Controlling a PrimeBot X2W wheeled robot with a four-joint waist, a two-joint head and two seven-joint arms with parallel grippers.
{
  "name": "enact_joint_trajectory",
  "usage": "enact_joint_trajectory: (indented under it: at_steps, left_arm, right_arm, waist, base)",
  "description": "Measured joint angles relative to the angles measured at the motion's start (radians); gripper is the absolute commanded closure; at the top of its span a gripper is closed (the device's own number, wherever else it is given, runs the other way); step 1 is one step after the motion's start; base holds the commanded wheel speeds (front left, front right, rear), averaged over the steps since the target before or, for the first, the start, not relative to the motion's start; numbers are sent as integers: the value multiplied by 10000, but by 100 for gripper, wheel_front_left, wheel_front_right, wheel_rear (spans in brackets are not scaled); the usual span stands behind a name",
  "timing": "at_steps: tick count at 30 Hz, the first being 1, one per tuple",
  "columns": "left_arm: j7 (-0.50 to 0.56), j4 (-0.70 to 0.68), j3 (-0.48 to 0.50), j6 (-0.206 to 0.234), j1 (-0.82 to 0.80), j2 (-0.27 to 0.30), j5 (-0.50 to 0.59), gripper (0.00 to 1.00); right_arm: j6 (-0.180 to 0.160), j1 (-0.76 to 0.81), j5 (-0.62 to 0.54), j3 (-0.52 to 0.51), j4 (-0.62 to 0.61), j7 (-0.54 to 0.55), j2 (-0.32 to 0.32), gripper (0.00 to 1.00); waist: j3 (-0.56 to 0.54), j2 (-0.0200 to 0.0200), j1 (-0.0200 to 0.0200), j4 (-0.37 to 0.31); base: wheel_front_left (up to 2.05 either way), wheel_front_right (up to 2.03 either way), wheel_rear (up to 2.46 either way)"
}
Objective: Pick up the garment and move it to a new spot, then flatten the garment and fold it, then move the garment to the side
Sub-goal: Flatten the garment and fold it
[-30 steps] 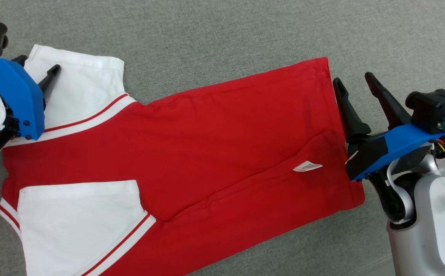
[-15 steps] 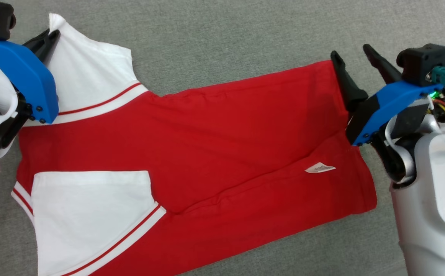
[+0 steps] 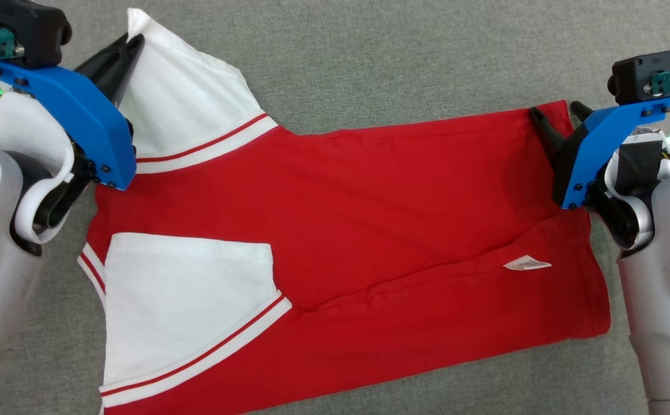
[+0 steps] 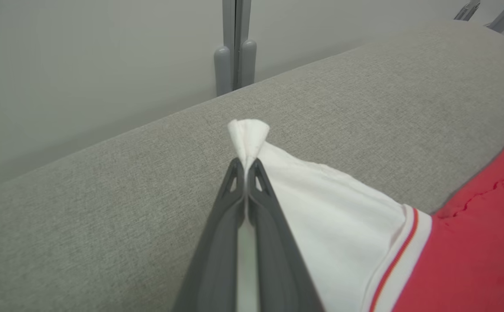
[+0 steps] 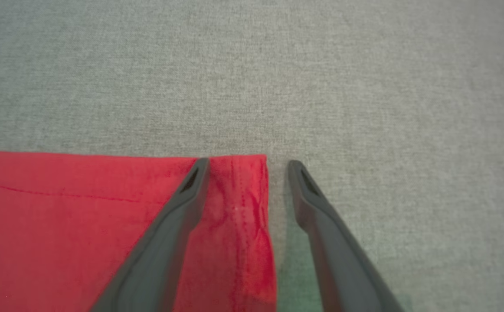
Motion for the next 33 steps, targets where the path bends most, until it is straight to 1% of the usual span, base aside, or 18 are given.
enact_joint_trajectory:
  at_steps: [2, 3, 4, 9, 14, 18, 22, 24, 29, 33]
  left_arm:
    - [-52, -31, -29, -12, 11, -67, -54, 100]
    - [-86, -42, -31, -13, 11, -86, -61, 100]
    - [-100, -42, -36, -13, 16, -100, -63, 100]
    - [-309, -15, -36, -13, 86, -173, -167, 100]
    - [-915, -234, -12, -31, 403, -234, -221, 100]
    - [-1444, -811, -36, -44, 1100, -205, -244, 100]
    - [-1835, -1452, -33, -36, 1858, -77, -357, 100]
    - [-2105, -1925, -21, 84, 2452, 15, -380, 100]
    - [-2819, -3009, -19, 575, 4013, 146, -362, 100]
    - [-3344, -3649, -102, 947, 5199, 167, -293, 100]
  right_arm:
    - [0, -54, 148, 2, 52, 15, -25, 81]
    - [0, -83, 234, 4, 86, -21, -29, 96]
    - [0, -108, 313, 40, 130, -75, -44, 100]
    - [0, -163, 435, 65, 387, -426, -236, 100]
    - [0, -81, 485, 150, 353, -1068, -378, 100]
    - [0, 588, 575, 65, -4, -1588, -596, 100]
    - [0, 1300, 652, -42, -391, -1912, -642, 100]
    - [0, 1771, 731, -199, -675, -2084, -637, 100]
    - [0, 2913, 817, -884, -1542, -2433, -548, 100]
    - [0, 3950, 840, -1281, -2334, -2483, -249, 100]
  waist:
    - [-36, 0, 0, 73]
    - [-49, 0, 0, 103]
    - [-67, 0, 0, 131]
    - [-230, 0, 0, 290]
    - [-570, 0, -1, 506]
    - [-1006, 0, -1, 733]
    - [-1367, 0, -1, 872]
    - [-1605, 0, -1, 952]
    - [-2095, 0, -3, 1128]
    - [-2383, 0, -3, 1233]
  base:
    - [0, 0, 0]
    - [0, 0, 0]
    - [0, 0, 0]
    - [0, 0, 0]
    - [0, 0, 0]
    - [0, 0, 0]
    - [0, 0, 0]
    - [0, 0, 0]
    - [0, 0, 0]
    - [0, 0, 0]
